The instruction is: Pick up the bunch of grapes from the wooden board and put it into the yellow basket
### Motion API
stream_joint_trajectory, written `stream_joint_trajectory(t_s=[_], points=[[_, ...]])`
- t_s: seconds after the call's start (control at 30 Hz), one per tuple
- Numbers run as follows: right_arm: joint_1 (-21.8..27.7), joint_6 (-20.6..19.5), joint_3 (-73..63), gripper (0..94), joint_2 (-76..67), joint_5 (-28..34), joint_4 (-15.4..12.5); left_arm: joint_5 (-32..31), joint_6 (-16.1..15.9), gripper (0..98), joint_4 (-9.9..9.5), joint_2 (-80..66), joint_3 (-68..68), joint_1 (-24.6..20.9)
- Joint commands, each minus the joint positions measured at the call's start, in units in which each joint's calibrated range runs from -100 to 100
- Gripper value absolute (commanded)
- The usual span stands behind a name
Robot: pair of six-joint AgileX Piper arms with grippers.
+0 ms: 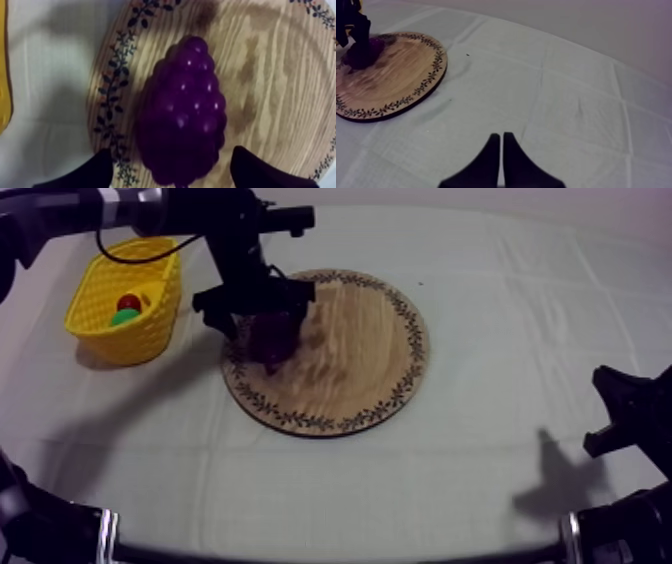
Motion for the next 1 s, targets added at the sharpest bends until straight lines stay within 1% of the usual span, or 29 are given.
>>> stream_joint_trajectory(t_s=[0.0, 0.27, 0.53, 0.97], points=[[0.0, 0.0, 0.0, 0.4, 0.0, 0.0, 0.0, -0.4, 0.0, 85.8, 0.11, 1.0, -0.4, -0.1], [0.0, 0.0, 0.0, 0.4, 0.0, 0.0, 0.0, -1.8, 0.6, 83.9, 0.29, 4.5, -2.8, -0.2], [0.0, 0.0, 0.0, 0.4, 0.0, 0.0, 0.0, -4.4, 0.0, 82.2, 0.54, 6.8, -4.3, -0.5], [0.0, 0.0, 0.0, 0.4, 0.0, 0.0, 0.0, -1.3, -0.3, 81.5, 1.17, 10.0, -7.5, -0.6]])
